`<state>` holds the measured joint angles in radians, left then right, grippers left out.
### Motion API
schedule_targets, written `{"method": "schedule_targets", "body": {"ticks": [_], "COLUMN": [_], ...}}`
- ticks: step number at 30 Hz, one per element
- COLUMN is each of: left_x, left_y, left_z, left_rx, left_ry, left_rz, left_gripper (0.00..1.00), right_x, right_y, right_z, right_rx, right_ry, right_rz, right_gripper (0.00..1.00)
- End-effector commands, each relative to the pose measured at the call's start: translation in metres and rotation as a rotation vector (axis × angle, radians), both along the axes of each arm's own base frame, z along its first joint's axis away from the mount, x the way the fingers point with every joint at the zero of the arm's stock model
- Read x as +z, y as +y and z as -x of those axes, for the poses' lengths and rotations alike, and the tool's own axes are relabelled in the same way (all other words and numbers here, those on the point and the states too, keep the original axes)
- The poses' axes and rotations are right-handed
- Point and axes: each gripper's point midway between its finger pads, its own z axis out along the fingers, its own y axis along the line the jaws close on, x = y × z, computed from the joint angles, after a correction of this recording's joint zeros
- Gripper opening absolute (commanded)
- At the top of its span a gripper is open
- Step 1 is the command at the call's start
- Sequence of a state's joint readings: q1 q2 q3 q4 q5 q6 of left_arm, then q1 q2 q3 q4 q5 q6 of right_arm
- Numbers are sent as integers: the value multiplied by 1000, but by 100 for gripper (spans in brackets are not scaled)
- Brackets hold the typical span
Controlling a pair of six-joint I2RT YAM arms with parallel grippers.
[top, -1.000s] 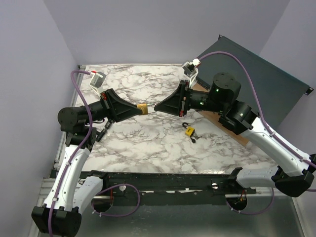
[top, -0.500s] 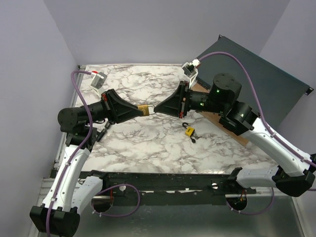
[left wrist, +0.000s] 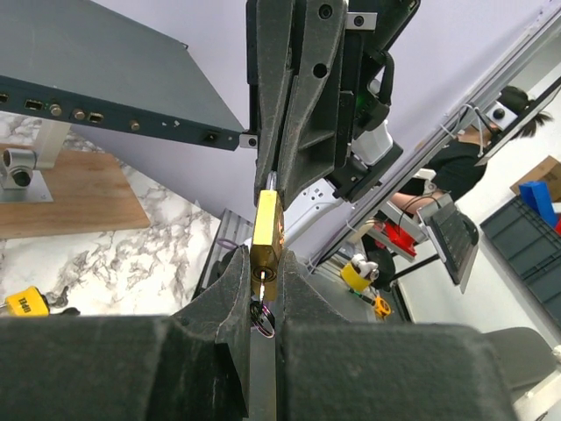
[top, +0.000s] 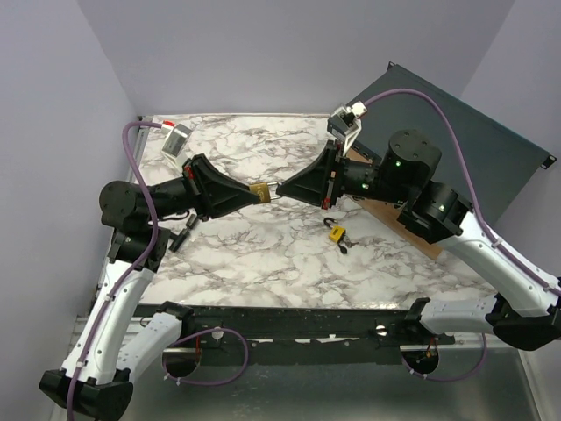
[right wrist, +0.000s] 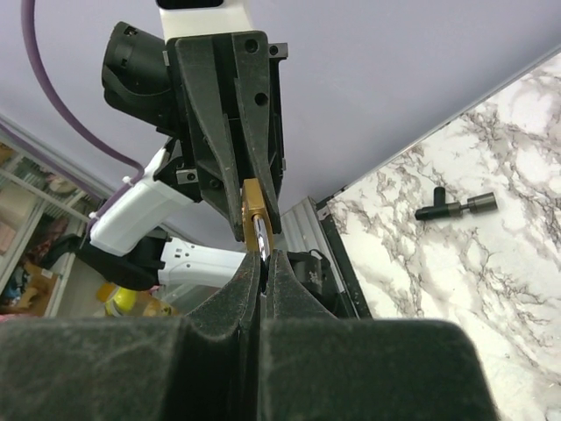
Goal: Lock with the key
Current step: Lock the lock.
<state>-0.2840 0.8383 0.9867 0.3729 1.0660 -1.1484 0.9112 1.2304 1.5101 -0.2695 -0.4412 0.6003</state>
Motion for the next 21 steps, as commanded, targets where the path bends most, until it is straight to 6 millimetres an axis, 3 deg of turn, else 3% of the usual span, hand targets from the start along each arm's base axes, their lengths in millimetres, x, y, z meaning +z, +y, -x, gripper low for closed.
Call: {"method": "schedule_targets", "body": {"ticks": [1, 9, 15, 21], "left_x": [2, 5, 7, 5], "left_y": [-11, -13, -14, -11], "left_z": [10, 14, 16, 12], "left_rx": [-41, -41, -40, 29], "left_ry": [-43, -55, -56, -45], "left_rz": [-29, -33, -40, -72], "left_gripper": [0, 0, 0, 0], "right_x": [-49, -60, -66, -77], "right_y": [30, 29, 42, 40], "right_z": [0, -6, -3, -21], "right_rx": [9, -49, -71, -226], "right_ry": [58, 52, 17, -7], "right_rz": [128, 181, 238, 340], "right_gripper": [1, 1, 1, 1]}}
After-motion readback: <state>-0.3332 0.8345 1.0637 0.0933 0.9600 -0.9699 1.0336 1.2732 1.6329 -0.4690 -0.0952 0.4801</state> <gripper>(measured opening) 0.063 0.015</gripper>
